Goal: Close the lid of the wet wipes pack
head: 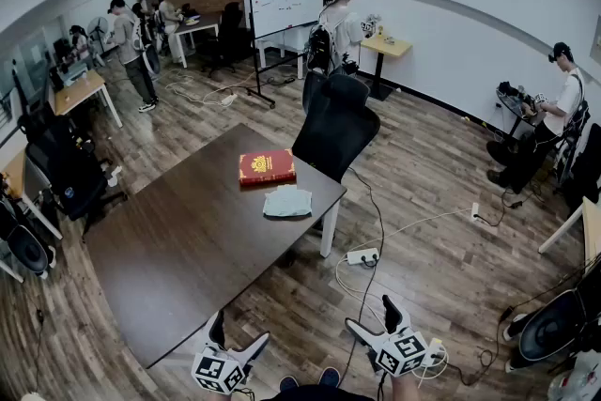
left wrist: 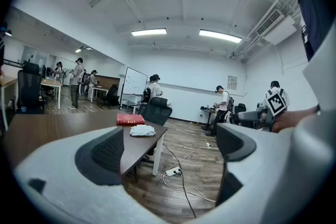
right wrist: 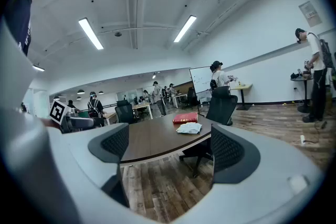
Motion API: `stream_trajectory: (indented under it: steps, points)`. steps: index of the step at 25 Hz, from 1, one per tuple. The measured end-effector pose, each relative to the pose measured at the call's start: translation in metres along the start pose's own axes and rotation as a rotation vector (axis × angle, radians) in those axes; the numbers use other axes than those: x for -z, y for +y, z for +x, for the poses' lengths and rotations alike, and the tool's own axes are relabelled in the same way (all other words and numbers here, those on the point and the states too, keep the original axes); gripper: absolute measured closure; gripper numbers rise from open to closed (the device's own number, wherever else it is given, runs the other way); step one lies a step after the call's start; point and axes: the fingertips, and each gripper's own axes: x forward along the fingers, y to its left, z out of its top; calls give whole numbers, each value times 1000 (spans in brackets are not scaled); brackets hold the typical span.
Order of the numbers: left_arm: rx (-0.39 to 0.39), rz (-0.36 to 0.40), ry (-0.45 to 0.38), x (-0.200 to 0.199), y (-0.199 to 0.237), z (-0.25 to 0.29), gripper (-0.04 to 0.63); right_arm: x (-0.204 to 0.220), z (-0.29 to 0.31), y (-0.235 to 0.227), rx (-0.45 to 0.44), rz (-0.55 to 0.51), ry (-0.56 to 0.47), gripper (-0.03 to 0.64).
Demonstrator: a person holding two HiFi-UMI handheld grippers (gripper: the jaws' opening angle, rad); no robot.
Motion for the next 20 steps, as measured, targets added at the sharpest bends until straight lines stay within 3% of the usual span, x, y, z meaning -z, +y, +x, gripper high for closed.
stream_trajectory:
  steps: [20]
  points:
    - [1, 7, 4, 1, -14, 23, 2, -9, 3, -10, -31, -12, -9, 69]
